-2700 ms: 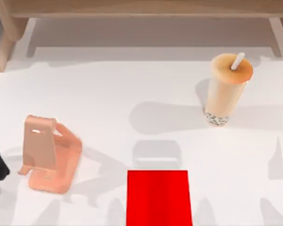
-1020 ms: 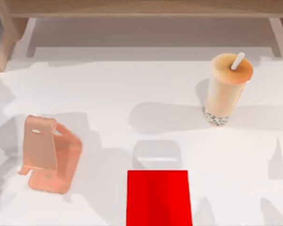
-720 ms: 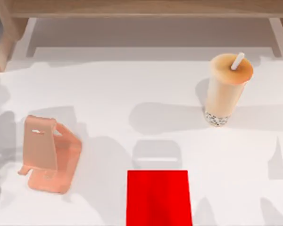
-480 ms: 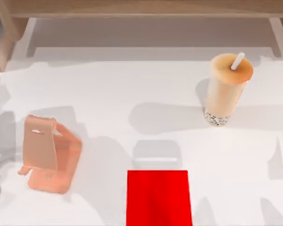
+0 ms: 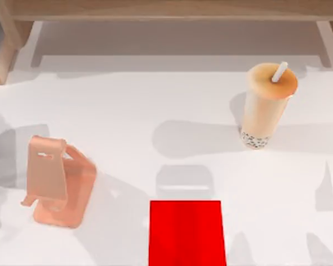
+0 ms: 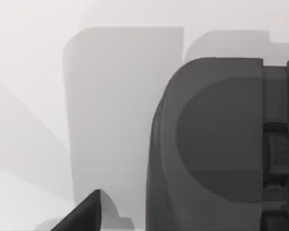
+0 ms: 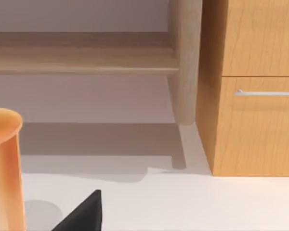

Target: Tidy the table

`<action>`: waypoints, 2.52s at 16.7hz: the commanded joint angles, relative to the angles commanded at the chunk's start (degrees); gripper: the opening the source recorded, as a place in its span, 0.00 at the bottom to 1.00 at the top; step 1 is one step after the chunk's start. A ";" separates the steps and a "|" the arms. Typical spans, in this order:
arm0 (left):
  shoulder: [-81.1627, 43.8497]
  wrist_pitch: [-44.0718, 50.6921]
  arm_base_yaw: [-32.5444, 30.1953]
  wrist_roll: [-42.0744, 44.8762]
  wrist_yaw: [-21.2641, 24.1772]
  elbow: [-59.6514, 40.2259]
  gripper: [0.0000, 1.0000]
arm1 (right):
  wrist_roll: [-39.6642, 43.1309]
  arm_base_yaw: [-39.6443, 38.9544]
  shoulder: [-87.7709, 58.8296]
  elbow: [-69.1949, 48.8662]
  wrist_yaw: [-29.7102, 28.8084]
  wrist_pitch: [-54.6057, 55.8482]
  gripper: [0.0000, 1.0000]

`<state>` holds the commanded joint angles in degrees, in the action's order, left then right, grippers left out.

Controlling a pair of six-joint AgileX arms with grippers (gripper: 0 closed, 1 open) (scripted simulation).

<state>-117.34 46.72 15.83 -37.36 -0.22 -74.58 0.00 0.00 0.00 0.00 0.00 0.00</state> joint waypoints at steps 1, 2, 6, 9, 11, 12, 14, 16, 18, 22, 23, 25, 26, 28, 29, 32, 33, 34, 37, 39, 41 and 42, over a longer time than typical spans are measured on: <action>-0.61 -1.16 0.03 0.02 0.00 0.83 1.00 | 0.00 0.00 0.00 0.00 0.00 0.00 1.00; -0.89 -1.71 0.04 0.03 0.01 1.23 1.00 | 0.00 0.00 0.00 0.00 0.00 0.00 1.00; -0.92 -1.76 0.04 0.03 0.01 1.27 0.92 | 0.00 0.00 0.00 0.00 0.00 0.00 1.00; -0.92 -1.76 0.04 0.03 0.01 1.27 0.70 | 0.00 0.00 0.00 0.00 0.00 0.00 1.00; -0.92 -1.76 0.04 0.03 0.01 1.27 0.55 | 0.00 0.00 0.00 0.00 0.00 0.00 1.00; -0.92 -1.76 0.04 0.03 0.01 1.27 0.47 | 0.00 0.00 0.00 0.00 0.00 0.00 1.00; -0.92 -1.76 0.04 0.03 0.01 1.27 0.32 | 0.00 0.00 0.00 0.00 0.00 0.00 1.00; -0.92 -1.76 0.04 0.03 0.01 1.27 0.17 | 0.00 0.00 0.00 0.00 0.00 0.00 1.00; -0.92 -1.76 0.04 0.03 0.01 1.27 0.02 | 0.00 0.00 0.00 0.00 0.00 0.00 1.00; -0.92 -1.76 0.04 0.03 0.01 1.27 0.00 | 0.00 0.00 0.00 0.00 0.00 0.00 1.00; -0.92 -1.76 0.04 0.03 0.01 1.27 0.00 | 0.00 0.00 0.00 0.00 0.00 0.00 1.00; -0.92 -1.76 0.04 0.03 0.01 1.27 0.00 | 0.00 0.00 0.00 0.00 0.00 0.00 1.00; -0.92 -1.76 0.04 0.03 0.01 1.27 0.00 | 0.00 0.00 0.00 0.00 0.00 0.00 1.00; 0.76 -0.50 0.00 0.44 -0.44 0.74 0.00 | 0.00 0.00 0.00 0.00 0.00 0.00 1.00; 0.97 0.26 0.05 0.36 -0.45 0.07 0.00 | 0.00 0.00 0.00 0.00 0.00 0.00 1.00; 2.67 6.03 0.01 0.25 -0.49 -3.98 0.00 | 0.00 0.00 0.00 0.00 0.00 0.00 1.00; 3.50 8.83 -0.05 0.26 -0.50 -5.65 0.00 | 0.00 0.00 0.00 0.00 0.00 0.00 1.00; 4.35 11.76 -0.10 0.26 -0.50 -7.37 0.00 | 0.00 0.00 0.00 0.00 0.00 0.00 1.00; 6.79 18.64 -0.15 0.22 -0.49 -11.77 0.00 | 0.00 0.00 0.00 0.00 0.00 0.00 1.00; 7.70 20.28 -0.16 0.22 -0.48 -13.05 0.00 | 0.00 0.00 0.00 0.00 0.00 0.00 1.00; 7.73 20.32 -0.16 0.23 -0.48 -13.08 0.00 | 0.00 0.00 0.00 0.00 0.00 0.00 1.00; 7.51 20.19 -0.05 0.33 -0.50 -12.95 0.00 | 0.00 0.00 0.00 0.00 0.00 0.00 1.00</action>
<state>-109.83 66.91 15.78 -37.03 -0.73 -87.53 0.00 0.00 0.00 0.00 0.00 0.00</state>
